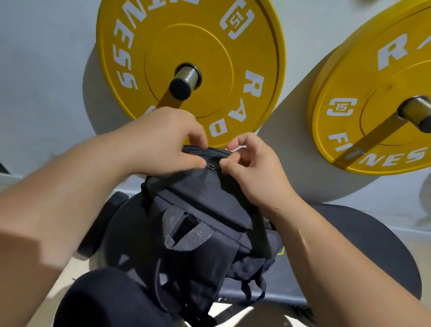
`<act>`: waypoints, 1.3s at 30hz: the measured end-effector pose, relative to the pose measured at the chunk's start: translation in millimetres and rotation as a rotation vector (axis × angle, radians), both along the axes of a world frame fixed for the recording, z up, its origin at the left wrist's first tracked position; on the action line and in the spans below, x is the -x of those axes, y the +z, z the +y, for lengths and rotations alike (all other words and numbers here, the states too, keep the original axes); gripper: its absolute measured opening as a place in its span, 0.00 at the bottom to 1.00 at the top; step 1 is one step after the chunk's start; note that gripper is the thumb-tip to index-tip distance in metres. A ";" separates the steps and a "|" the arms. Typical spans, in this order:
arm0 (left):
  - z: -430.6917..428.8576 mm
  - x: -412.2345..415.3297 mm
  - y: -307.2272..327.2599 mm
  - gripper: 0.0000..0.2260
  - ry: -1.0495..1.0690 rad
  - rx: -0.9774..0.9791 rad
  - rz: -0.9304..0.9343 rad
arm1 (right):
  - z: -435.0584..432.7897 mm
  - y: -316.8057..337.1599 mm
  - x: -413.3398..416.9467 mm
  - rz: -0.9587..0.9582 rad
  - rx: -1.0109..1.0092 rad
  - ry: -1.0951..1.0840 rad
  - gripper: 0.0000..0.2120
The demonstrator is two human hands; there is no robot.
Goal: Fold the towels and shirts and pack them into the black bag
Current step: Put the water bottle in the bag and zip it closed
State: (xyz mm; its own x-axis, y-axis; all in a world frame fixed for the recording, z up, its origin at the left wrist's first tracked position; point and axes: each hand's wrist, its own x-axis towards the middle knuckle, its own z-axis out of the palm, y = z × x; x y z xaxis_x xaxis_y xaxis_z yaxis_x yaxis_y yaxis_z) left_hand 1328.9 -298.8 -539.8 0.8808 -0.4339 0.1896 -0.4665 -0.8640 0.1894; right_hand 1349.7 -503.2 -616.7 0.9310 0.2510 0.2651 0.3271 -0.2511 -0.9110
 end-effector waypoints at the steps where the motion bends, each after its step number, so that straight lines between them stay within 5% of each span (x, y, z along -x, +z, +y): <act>1: -13.1 0.6 -1.4 0.13 -0.044 -0.043 0.003 | -3.3 1.9 3.4 -0.008 0.007 0.002 0.09; 8: -50.7 -5.8 -30.6 0.07 -0.011 -0.187 -0.004 | -24.7 1.2 19.3 -0.094 0.182 -0.039 0.10; 14: -15.5 -2.6 -24.7 0.09 0.077 -0.044 -0.036 | -53.8 -0.8 17.5 -0.042 0.066 -0.131 0.10; 20: -35.7 3.6 -15.1 0.05 0.026 -0.159 0.156 | -62.7 -12.6 31.4 0.002 0.006 -0.073 0.10; 24: -87.0 12.4 -8.6 0.12 -0.096 -0.132 0.126 | -70.6 -22.0 39.2 0.071 -0.100 -0.048 0.09; 28: -124.8 14.1 -31.0 0.07 -0.113 -0.293 0.098 | -78.7 -29.5 44.0 0.079 -0.088 -0.017 0.09; 39: -89.4 12.1 -32.8 0.05 -0.061 -0.183 0.114 | -96.0 -55.6 33.2 0.096 -0.133 -0.046 0.08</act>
State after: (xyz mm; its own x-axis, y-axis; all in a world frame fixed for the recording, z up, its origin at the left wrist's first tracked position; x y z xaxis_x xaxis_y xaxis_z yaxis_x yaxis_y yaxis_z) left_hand 1316.8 -388.1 -572.7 0.8633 -0.5047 0.0036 -0.5031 -0.8599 0.0869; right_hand 1316.5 -599.2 -672.3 0.9633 0.1760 0.2028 0.2282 -0.1385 -0.9637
